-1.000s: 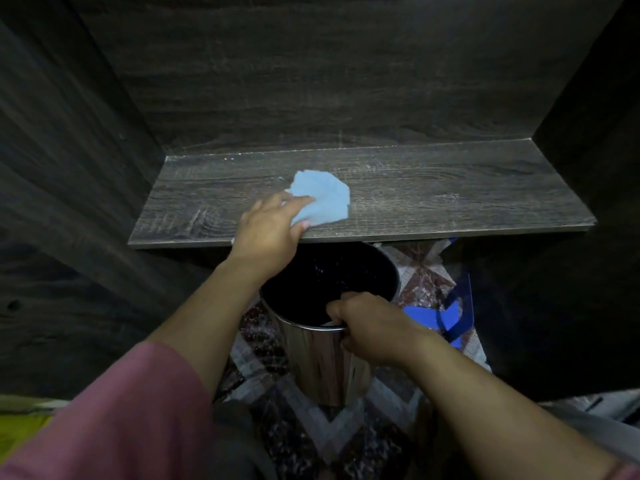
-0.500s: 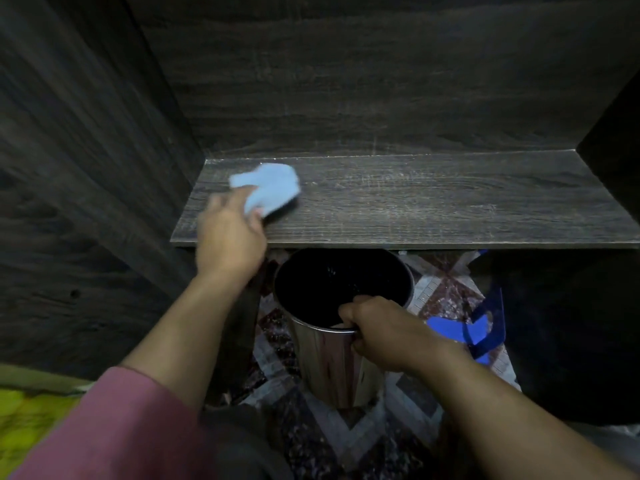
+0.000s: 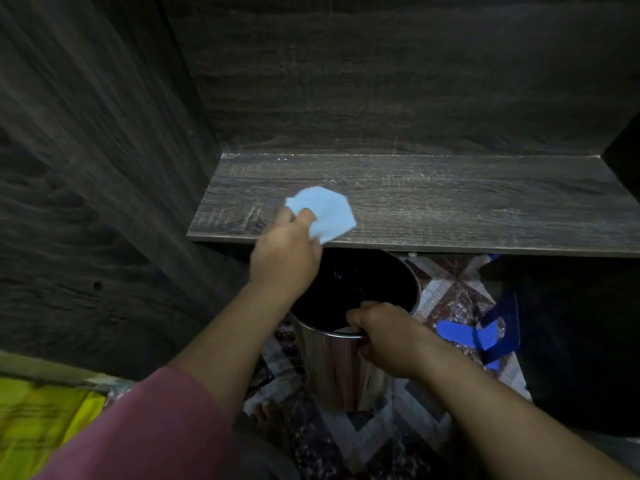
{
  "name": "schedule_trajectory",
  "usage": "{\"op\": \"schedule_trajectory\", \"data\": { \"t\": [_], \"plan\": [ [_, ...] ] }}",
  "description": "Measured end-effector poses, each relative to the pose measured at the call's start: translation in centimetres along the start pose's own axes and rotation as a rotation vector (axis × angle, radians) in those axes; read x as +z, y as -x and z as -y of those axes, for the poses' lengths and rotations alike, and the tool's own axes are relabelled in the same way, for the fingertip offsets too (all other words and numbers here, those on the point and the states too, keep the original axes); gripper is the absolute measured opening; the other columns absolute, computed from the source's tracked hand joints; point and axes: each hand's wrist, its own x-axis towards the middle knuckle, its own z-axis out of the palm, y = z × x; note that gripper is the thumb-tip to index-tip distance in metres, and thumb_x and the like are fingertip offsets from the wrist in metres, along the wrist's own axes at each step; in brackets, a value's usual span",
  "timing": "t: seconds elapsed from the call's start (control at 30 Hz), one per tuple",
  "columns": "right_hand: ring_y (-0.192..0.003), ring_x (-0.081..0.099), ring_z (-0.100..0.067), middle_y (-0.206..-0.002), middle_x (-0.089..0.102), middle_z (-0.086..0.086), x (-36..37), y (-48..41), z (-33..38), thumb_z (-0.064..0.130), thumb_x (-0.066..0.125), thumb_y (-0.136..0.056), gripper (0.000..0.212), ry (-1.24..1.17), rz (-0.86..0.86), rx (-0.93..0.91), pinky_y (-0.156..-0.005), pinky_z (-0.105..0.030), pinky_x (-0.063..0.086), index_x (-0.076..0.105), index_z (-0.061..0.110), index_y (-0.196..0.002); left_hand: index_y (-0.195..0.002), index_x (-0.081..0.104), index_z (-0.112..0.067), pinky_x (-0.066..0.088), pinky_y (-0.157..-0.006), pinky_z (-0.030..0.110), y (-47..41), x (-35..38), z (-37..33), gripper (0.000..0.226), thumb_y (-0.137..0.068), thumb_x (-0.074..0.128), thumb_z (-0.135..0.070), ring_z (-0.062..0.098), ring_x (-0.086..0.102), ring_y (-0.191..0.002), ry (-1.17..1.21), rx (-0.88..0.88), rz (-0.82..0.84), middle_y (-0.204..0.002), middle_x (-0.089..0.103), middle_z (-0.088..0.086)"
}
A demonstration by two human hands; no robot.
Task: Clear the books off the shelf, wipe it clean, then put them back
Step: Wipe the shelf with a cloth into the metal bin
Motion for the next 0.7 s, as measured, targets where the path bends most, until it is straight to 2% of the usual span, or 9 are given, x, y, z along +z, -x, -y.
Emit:
{"op": "schedule_trajectory", "data": {
  "t": [0.1,0.2,0.27,0.33,0.4,0.47,0.57,0.63,0.7],
  "plan": [
    [-0.098,0.059,-0.033,-0.101,0.055,-0.006,0.0,0.1,-0.3,0.005,0.056,-0.076,0.018,0.01,0.011,0.018,-0.078,-0.035,0.047,0.054,0.019,-0.087,-0.121,0.054,-0.021,0.045,-0.087,0.037,0.8,-0.3,-1.2,0.03,-0.091,0.055,-0.021,0.032,0.055,-0.107,0.071,0.158,0.162,-0.123,0.053,0.008],
    [-0.099,0.058,-0.032,-0.103,0.056,-0.007,-0.2,0.2,-0.5,0.005,0.057,-0.076,0.018,0.01,0.021,0.023,-0.079,-0.036,0.048,0.056,0.016,-0.09,-0.118,0.058,-0.023,0.044,-0.092,0.034,1.7,-0.9,-1.6,0.027,-0.091,0.059,-0.021,0.025,0.055,-0.11,0.258,0.208,0.357,-0.119,0.06,0.004],
    [-0.099,0.059,-0.033,-0.103,0.056,-0.007,-0.3,0.1,-0.5,0.006,0.057,-0.076,0.017,0.002,0.007,0.009,-0.079,-0.035,0.047,0.055,0.017,-0.089,-0.12,0.057,-0.021,0.043,-0.092,0.032,1.5,-1.3,-1.4,0.028,-0.092,0.058,-0.02,0.025,0.055,-0.109,0.301,0.182,0.252,-0.119,0.06,0.006],
    [-0.096,0.059,-0.033,-0.101,0.056,-0.006,-0.5,0.0,-0.4,0.006,0.056,-0.077,0.018,-0.02,-0.019,-0.004,-0.078,-0.034,0.046,0.05,0.022,-0.084,-0.124,0.054,-0.018,0.039,-0.092,0.03,0.2,-1.6,-0.7,0.031,-0.093,0.056,-0.019,0.027,0.053,-0.109,0.305,0.12,0.056,-0.12,0.054,0.009],
    [-0.095,0.059,-0.034,-0.099,0.055,-0.006,-0.6,-0.3,-0.1,0.006,0.055,-0.076,0.019,-0.043,-0.046,-0.017,-0.076,-0.034,0.046,0.052,0.022,-0.085,-0.126,0.053,-0.014,0.037,-0.092,0.033,-1.5,-1.9,0.2,0.033,-0.093,0.054,-0.018,0.031,0.051,-0.108,0.297,0.044,-0.105,-0.12,0.051,0.012],
    [-0.095,0.059,-0.034,-0.099,0.057,-0.007,-0.7,-0.7,0.2,0.005,0.055,-0.076,0.018,-0.045,-0.071,-0.034,-0.076,-0.034,0.047,0.057,0.018,-0.09,-0.127,0.051,-0.011,0.037,-0.093,0.038,-3.4,-1.7,1.3,0.035,-0.093,0.053,-0.018,0.036,0.05,-0.109,0.24,-0.05,-0.255,-0.121,0.049,0.017],
    [-0.094,0.059,-0.031,-0.098,0.057,-0.008,-1.1,-1.0,0.8,0.008,0.056,-0.079,0.012,-0.092,-0.099,-0.06,-0.076,-0.033,0.045,0.056,0.019,-0.085,-0.123,0.05,-0.011,0.038,-0.09,0.045,-6.7,-1.2,3.6,0.033,-0.091,0.055,-0.019,0.04,0.046,-0.109,0.069,-0.243,-0.463,-0.127,0.044,0.02],
    [-0.093,0.059,-0.03,-0.098,0.057,-0.007,-1.2,-1.0,0.9,0.009,0.056,-0.081,0.014,-0.104,-0.102,-0.075,-0.076,-0.033,0.045,0.051,0.023,-0.081,-0.12,0.048,-0.013,0.045,-0.081,0.048,-9.1,-0.9,5.2,0.031,-0.089,0.054,-0.016,0.039,0.044,-0.111,-0.089,-0.333,-0.497,-0.134,0.04,0.019],
    [-0.092,0.059,-0.03,-0.097,0.056,-0.007,-1.2,-1.0,0.7,0.008,0.056,-0.08,0.02,-0.104,-0.1,-0.074,-0.075,-0.034,0.046,0.045,0.025,-0.078,-0.119,0.046,-0.011,0.048,-0.077,0.048,-10.9,-0.5,6.6,0.029,-0.091,0.05,-0.013,0.038,0.044,-0.112,-0.297,-0.337,-0.437,-0.138,0.037,0.018]
  ]
}}
